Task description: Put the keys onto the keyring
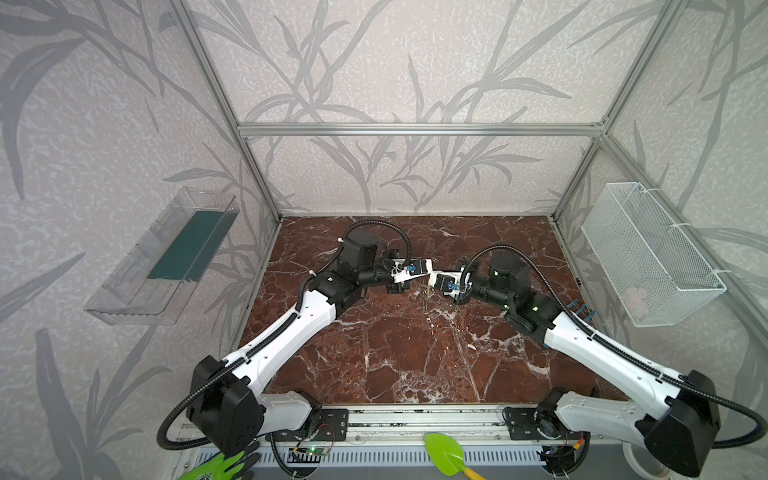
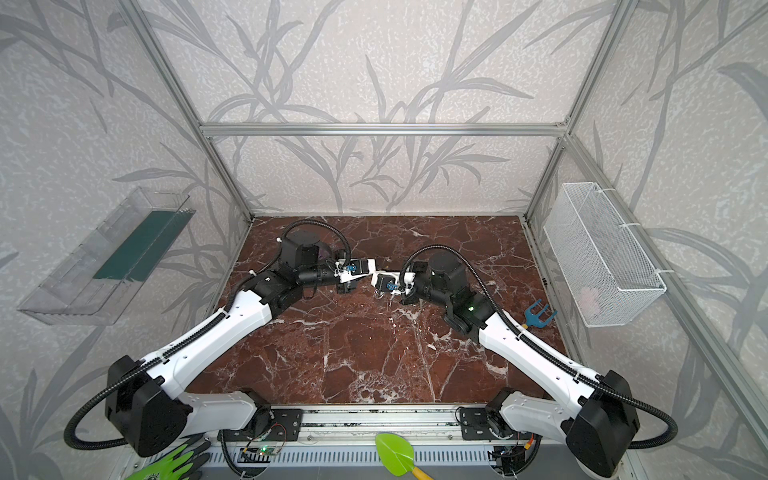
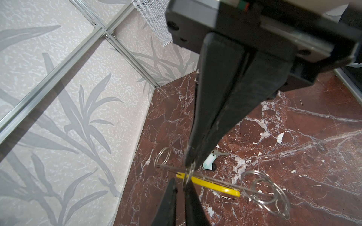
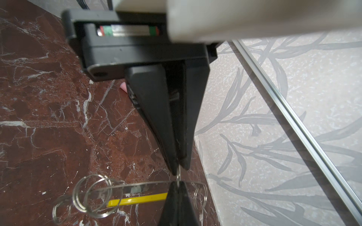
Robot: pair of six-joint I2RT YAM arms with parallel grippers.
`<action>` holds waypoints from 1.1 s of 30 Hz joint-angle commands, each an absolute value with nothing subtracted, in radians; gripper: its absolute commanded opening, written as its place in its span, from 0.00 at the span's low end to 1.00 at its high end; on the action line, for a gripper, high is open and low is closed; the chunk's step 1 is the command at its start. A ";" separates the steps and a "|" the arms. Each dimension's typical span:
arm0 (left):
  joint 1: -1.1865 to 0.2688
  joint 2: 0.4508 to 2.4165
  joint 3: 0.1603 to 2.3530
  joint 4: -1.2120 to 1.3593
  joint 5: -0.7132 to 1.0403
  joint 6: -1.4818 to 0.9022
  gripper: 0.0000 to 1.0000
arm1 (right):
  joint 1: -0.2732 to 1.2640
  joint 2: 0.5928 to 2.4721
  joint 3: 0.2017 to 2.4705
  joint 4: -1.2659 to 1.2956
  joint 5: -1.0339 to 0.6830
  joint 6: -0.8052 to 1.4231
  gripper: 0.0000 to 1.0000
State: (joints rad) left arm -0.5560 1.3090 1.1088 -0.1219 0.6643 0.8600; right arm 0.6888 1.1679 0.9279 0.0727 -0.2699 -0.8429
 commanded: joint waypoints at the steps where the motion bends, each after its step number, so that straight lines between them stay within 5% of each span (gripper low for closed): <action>1: -0.576 1.319 1.149 -0.114 0.723 0.864 0.03 | 0.699 1.173 0.963 0.048 -0.266 -0.844 0.00; 5: -0.575 1.318 1.141 -0.083 0.749 0.833 0.00 | 0.697 1.172 0.953 0.059 -0.255 -0.834 0.00; 8: -0.568 1.313 1.124 -0.040 0.783 0.793 0.00 | 0.689 1.159 0.917 0.110 -0.238 -0.806 0.25; 11: -0.550 1.306 1.095 0.036 0.830 0.733 0.00 | 0.650 1.129 0.871 0.177 -0.268 -0.743 0.32; 33: -0.524 1.305 1.049 0.170 0.926 0.621 0.00 | 0.535 1.092 0.810 0.422 -0.634 -0.442 0.22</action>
